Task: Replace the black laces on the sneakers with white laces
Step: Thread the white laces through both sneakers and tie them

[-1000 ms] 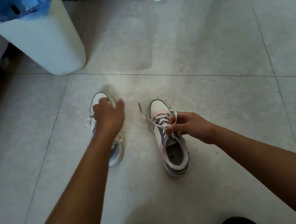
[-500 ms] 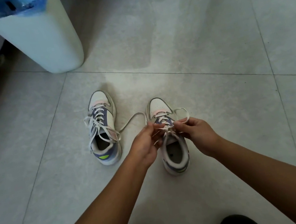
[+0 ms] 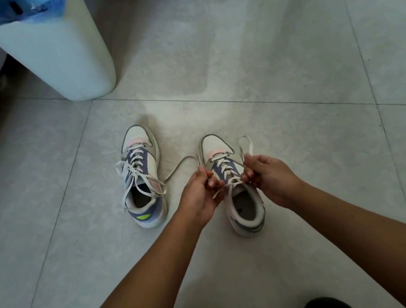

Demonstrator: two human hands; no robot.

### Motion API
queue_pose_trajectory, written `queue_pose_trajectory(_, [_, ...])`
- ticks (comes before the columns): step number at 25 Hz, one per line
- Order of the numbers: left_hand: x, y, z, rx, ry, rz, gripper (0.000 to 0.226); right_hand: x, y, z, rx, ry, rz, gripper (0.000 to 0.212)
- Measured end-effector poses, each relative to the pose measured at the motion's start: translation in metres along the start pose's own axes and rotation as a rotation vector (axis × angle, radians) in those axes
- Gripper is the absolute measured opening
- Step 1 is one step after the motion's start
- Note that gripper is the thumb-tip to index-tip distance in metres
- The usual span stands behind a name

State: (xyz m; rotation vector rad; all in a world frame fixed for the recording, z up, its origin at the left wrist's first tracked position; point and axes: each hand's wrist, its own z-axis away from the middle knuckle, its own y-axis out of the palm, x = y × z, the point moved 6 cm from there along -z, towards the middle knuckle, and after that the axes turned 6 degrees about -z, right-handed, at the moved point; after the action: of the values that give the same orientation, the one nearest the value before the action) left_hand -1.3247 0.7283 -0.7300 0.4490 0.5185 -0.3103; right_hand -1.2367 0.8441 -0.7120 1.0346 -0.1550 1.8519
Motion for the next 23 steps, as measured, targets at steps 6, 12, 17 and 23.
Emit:
queue_pose_trajectory(6, [-0.039, 0.008, 0.010, -0.051, 0.420, -0.467, 0.025, 0.016, 0.038, 0.008, 0.155, -0.253, 0.867, 0.018])
queue_pose_trajectory(12, [-0.049, 0.015, 0.025, 0.064, 0.722, -1.454, 0.024, 0.014, 0.035, 0.011, 0.077, -0.280, 0.822, 0.028])
queue_pose_trajectory(17, [-0.035, -0.016, 0.044, 0.135, 0.349, -1.525, 0.037, 0.010, 0.024, 0.010, 0.002, -0.120, 0.540, 0.021])
queue_pose_trajectory(23, [-0.020, -0.011, 0.020, 0.186, 0.203, -1.911, 0.035, 0.012, 0.023, 0.010, 0.051, -0.069, 0.610, 0.015])
